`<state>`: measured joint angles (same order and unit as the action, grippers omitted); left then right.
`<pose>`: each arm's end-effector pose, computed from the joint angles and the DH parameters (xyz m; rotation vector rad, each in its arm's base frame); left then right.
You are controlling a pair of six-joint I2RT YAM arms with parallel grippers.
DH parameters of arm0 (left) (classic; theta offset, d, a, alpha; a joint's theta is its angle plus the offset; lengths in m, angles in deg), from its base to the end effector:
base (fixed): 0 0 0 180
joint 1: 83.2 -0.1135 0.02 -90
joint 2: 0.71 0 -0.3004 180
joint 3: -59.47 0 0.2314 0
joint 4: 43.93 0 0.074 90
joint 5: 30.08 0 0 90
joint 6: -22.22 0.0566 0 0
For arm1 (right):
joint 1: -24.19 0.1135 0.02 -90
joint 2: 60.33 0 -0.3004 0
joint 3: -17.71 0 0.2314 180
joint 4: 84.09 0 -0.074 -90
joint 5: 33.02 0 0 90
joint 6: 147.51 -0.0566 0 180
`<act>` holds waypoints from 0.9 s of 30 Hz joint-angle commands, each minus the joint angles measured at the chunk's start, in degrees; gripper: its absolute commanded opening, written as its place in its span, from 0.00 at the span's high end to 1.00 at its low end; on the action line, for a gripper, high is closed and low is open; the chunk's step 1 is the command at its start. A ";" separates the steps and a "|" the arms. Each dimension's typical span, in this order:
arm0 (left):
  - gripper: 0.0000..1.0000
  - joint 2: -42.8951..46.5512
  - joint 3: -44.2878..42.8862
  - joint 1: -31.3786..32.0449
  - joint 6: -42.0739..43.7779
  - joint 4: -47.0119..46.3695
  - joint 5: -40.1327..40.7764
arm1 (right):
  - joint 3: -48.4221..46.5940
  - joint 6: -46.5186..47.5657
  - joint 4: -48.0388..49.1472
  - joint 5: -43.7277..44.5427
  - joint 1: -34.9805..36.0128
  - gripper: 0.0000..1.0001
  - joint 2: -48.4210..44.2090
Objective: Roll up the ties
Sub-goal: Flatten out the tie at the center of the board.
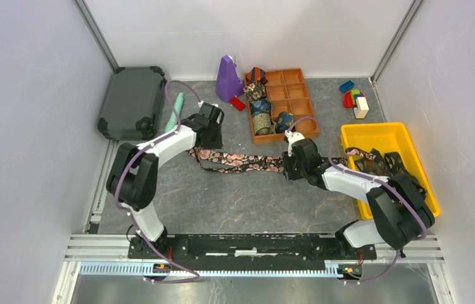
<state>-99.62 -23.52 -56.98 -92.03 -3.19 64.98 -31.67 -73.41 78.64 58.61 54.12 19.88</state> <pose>0.3258 -0.1549 0.2379 0.0102 2.5698 -0.2253 0.2216 0.1257 0.1937 -0.2845 2.4204 0.3314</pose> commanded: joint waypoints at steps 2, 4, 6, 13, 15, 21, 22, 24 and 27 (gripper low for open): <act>0.62 -4.34 -3.20 1.29 -0.17 -3.31 5.09 | -1.93 1.30 1.80 2.90 -1.20 0.67 2.22; 0.63 -5.43 -2.17 1.38 -0.42 -3.52 6.15 | -1.07 1.65 1.81 2.61 -2.41 0.67 2.55; 0.63 -6.08 -0.54 1.38 -1.03 -4.16 6.68 | -0.26 1.98 2.93 1.88 -4.01 0.68 2.82; 0.65 -2.95 6.89 2.53 -6.91 -3.57 8.78 | 0.77 3.58 3.41 0.03 -9.02 0.68 4.38; 0.65 -0.52 10.09 3.35 -9.47 -2.79 9.31 | 1.10 3.85 3.39 0.02 -9.60 0.69 4.58; 0.63 9.49 16.37 5.49 -15.52 1.45 10.98 | 0.54 4.47 2.39 -1.07 -10.17 0.69 3.86; 0.61 12.10 16.90 6.12 -16.22 2.11 12.23 | 0.27 4.64 2.38 -1.51 -10.16 0.68 3.27; 0.55 16.18 16.86 7.01 -15.91 3.28 14.93 | -0.10 4.83 0.09 -3.21 -10.09 0.68 1.46; 0.49 20.32 15.06 8.52 -15.31 7.22 20.97 | -0.12 4.50 -1.29 -4.51 -10.07 0.67 -2.42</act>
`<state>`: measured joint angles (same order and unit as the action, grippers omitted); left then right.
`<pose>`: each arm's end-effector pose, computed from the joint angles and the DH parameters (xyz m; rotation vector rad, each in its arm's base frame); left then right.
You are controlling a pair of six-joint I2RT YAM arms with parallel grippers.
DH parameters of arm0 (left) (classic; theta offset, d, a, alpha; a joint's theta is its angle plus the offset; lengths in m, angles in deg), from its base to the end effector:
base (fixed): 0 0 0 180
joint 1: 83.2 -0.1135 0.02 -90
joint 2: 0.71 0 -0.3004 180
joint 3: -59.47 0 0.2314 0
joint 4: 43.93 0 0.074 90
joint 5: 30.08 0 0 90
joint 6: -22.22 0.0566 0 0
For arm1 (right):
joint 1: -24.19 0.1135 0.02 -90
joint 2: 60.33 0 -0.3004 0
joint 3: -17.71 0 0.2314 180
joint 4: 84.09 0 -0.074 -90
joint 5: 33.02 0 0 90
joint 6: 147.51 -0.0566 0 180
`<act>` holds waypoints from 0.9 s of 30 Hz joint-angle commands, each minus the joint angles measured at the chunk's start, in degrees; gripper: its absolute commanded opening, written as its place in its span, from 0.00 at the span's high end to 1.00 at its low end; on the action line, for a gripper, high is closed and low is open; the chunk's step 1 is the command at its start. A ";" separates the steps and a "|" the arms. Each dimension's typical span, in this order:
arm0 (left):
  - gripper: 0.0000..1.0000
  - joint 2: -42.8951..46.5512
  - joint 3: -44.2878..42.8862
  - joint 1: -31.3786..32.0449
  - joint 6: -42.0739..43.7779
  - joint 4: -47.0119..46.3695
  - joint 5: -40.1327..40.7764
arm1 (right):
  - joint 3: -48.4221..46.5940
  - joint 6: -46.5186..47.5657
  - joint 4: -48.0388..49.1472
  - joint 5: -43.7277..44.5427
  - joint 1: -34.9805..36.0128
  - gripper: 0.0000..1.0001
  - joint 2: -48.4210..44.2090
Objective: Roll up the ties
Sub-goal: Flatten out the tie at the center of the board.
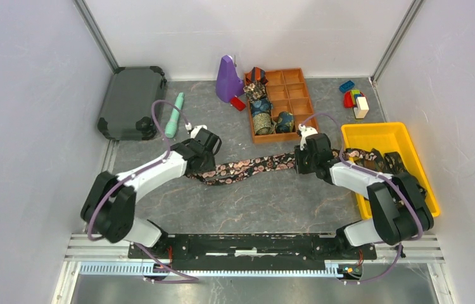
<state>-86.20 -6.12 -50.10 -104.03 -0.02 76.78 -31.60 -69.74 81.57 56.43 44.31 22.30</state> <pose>0.2356 -0.1340 0.2192 -0.1612 2.5989 -0.0272 0.2466 0.0909 0.1878 -0.1710 2.4145 0.2723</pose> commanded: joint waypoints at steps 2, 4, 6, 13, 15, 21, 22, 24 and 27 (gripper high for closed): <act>0.47 9.41 -2.86 3.01 -4.05 6.55 11.72 | 0.13 0.33 -4.80 -2.54 -0.24 0.66 -7.38; 0.45 11.92 -2.59 5.94 -5.86 8.96 14.15 | 0.81 -0.02 -5.11 -2.73 -0.26 0.66 -9.49; 0.37 13.64 -2.08 9.29 -7.78 11.55 16.71 | 1.55 -0.26 -5.17 -2.76 -0.30 0.65 -10.90; 0.00 11.14 -0.17 15.53 -14.87 12.00 16.62 | 3.56 -1.55 -3.12 -2.85 -0.14 0.65 -11.32; 0.04 9.42 0.20 15.63 -19.43 12.15 16.80 | 3.83 -1.67 -2.77 -3.03 0.01 0.65 -10.89; 0.17 11.96 10.52 16.12 -34.80 -0.82 16.51 | 5.25 -1.90 -1.70 -2.74 0.12 0.65 -11.00; 0.18 12.40 11.74 16.11 -36.08 -2.41 16.97 | 5.49 -1.84 -1.52 -2.78 0.13 0.65 -10.96; 0.19 12.77 13.36 16.12 -38.69 -4.10 18.45 | 5.59 -1.85 -1.23 -2.41 0.18 0.65 -10.88; 0.22 13.67 16.77 16.12 -41.10 -9.41 19.72 | 5.00 -2.10 -1.13 -2.53 0.16 0.65 -10.65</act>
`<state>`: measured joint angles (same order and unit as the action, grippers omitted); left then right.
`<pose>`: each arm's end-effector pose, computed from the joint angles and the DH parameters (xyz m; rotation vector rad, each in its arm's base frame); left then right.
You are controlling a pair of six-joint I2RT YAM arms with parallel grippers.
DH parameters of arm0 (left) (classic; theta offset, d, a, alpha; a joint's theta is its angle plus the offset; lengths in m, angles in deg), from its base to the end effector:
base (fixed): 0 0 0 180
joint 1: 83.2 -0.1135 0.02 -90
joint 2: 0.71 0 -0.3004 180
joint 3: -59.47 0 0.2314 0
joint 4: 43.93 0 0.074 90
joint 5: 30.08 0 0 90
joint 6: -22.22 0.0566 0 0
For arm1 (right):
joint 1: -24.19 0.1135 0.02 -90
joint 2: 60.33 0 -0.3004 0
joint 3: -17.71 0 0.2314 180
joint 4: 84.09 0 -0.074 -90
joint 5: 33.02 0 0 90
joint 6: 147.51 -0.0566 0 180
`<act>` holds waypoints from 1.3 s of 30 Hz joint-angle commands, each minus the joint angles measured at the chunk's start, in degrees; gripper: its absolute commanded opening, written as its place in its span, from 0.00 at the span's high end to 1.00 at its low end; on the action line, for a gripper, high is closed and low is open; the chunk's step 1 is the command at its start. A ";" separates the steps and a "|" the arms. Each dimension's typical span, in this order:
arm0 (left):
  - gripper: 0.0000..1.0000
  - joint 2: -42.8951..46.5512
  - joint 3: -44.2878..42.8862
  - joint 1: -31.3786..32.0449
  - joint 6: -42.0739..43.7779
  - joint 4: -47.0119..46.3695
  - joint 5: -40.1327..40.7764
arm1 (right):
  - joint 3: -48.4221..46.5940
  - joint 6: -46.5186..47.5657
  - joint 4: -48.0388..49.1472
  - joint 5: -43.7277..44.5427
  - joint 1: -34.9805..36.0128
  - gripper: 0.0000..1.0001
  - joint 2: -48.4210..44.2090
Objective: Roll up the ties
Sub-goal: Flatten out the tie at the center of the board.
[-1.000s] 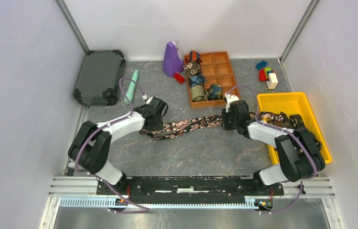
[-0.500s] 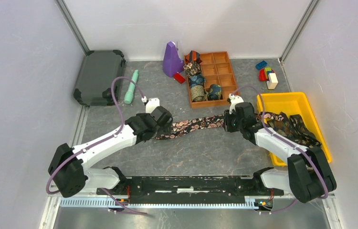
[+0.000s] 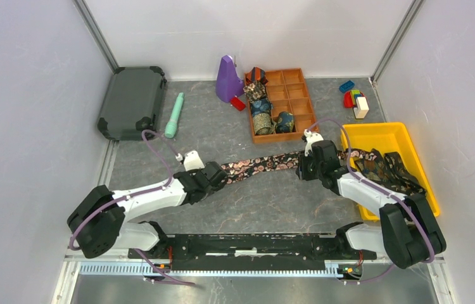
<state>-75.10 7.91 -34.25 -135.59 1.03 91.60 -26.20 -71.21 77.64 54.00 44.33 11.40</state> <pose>0.1529 -0.1303 0.1999 -0.5414 2.4188 -0.0455 0.2065 0.0789 0.1967 -0.1600 2.3958 0.3414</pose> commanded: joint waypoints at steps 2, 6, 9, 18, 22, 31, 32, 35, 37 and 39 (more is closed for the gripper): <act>0.24 3.37 5.62 0.27 -11.24 -14.68 5.51 | -1.05 -1.41 4.44 -0.79 0.18 0.65 0.38; 0.28 4.70 10.39 0.27 -13.25 -21.71 7.45 | -0.61 -5.49 6.42 2.51 0.11 0.66 -1.11; 0.29 5.64 11.41 0.25 -13.58 -23.32 8.17 | -0.86 -7.44 6.85 5.49 0.00 0.66 -1.21; 0.29 6.76 11.46 0.27 -12.26 -24.82 9.53 | 0.61 -9.25 11.13 10.82 -3.11 0.71 2.70; 0.29 6.58 12.40 0.27 -12.34 -26.39 9.45 | 1.65 -9.17 13.67 10.02 -3.68 0.74 5.98; 0.34 6.47 13.50 0.27 -12.46 -28.11 9.58 | 2.61 -9.57 15.22 7.61 -4.76 0.76 9.11; 0.34 6.49 13.59 0.27 -12.48 -28.24 9.79 | 2.60 -9.58 15.16 7.36 -4.84 0.76 9.36; 0.37 6.38 14.01 0.27 -12.61 -28.65 10.27 | 2.79 -9.55 15.19 6.62 -5.00 0.77 9.88; 0.38 6.03 14.12 0.27 -12.78 -29.08 10.34 | 2.93 -9.50 15.26 6.18 -5.11 0.77 10.10; 0.38 5.31 14.12 0.27 -12.94 -29.65 10.34 | 2.82 -9.40 15.29 5.77 -5.24 0.77 10.51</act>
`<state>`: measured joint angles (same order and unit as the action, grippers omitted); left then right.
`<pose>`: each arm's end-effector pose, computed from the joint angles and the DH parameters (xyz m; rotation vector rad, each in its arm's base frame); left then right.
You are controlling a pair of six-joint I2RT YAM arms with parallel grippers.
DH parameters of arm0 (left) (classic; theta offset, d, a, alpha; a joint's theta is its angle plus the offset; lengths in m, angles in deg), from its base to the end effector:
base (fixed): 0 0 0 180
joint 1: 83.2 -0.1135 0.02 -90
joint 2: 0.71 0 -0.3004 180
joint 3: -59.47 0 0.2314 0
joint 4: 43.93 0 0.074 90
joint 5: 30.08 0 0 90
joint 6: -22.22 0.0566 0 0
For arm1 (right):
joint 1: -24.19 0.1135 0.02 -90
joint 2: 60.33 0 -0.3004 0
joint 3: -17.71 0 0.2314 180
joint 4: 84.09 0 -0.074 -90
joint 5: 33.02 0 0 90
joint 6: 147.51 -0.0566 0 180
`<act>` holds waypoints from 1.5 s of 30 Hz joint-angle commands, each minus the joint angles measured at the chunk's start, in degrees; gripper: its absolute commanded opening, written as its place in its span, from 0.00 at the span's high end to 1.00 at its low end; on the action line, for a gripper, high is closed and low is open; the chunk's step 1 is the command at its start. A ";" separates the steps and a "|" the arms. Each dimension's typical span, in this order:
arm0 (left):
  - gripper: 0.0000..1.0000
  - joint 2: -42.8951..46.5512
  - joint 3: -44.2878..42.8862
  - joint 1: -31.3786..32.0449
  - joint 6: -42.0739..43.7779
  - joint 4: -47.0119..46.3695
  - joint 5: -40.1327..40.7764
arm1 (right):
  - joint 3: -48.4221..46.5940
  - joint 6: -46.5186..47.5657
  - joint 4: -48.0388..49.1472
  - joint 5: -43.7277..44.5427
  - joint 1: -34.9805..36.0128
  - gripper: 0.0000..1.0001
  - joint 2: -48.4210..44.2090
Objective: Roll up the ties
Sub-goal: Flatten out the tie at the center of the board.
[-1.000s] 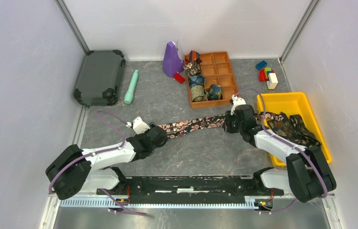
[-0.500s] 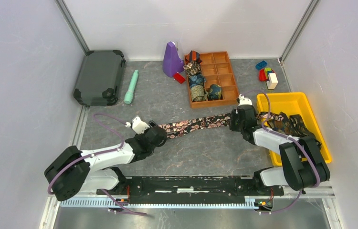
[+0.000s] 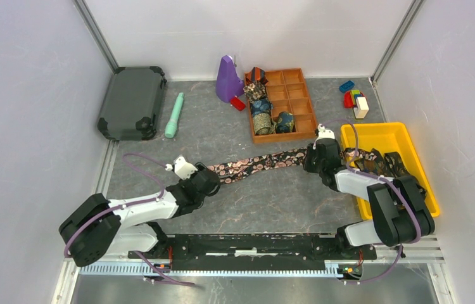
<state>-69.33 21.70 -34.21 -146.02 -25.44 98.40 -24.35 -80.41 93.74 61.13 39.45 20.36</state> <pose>0.1488 -0.1174 0.1848 -0.8370 2.0723 -0.3919 0.2432 0.0621 0.1802 0.1908 2.2868 0.2648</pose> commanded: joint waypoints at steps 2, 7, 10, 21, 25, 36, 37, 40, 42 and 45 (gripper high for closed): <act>0.39 -1.18 0.25 0.23 -2.73 -3.20 3.33 | 0.92 -0.13 -0.74 -1.78 -0.41 0.77 1.82; 0.75 -1.53 1.09 0.23 -1.72 -6.87 4.31 | 1.19 -0.09 -0.45 -2.50 -0.69 0.78 1.94; 0.98 -1.41 1.21 0.23 -2.43 -7.50 4.72 | 1.11 -0.05 -0.40 -2.86 -0.85 0.78 2.24; 0.98 8.57 -0.20 -4.91 -4.38 1.97 17.70 | 0.53 -0.01 -0.71 -3.85 -1.14 0.79 3.46; 0.98 10.48 1.52 -10.12 -4.57 1.66 17.91 | 0.22 0.13 -0.91 -4.01 -1.08 0.80 3.76; 0.92 17.15 9.14 -18.23 -10.80 3.77 20.28 | -0.40 0.11 -1.44 -3.97 -1.13 0.81 4.40; 0.90 17.56 9.80 -18.77 -12.71 4.83 20.96 | -0.48 0.19 -1.52 -3.98 -1.11 0.81 4.48; 0.86 19.13 11.58 -19.74 -17.67 7.93 22.70 | -0.66 0.21 -1.70 -3.97 -1.15 0.81 4.75; 0.78 20.13 11.93 -20.31 -21.22 10.94 23.06 | -0.79 0.19 -1.84 -3.97 -1.18 0.81 4.84; 0.22 22.03 10.73 -20.90 -23.77 17.13 21.72 | -0.92 0.24 -1.93 -4.01 -1.13 0.81 5.03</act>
<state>-49.55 33.26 -54.27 -161.34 -16.56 115.95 -25.26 -80.39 97.11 57.17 38.43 23.35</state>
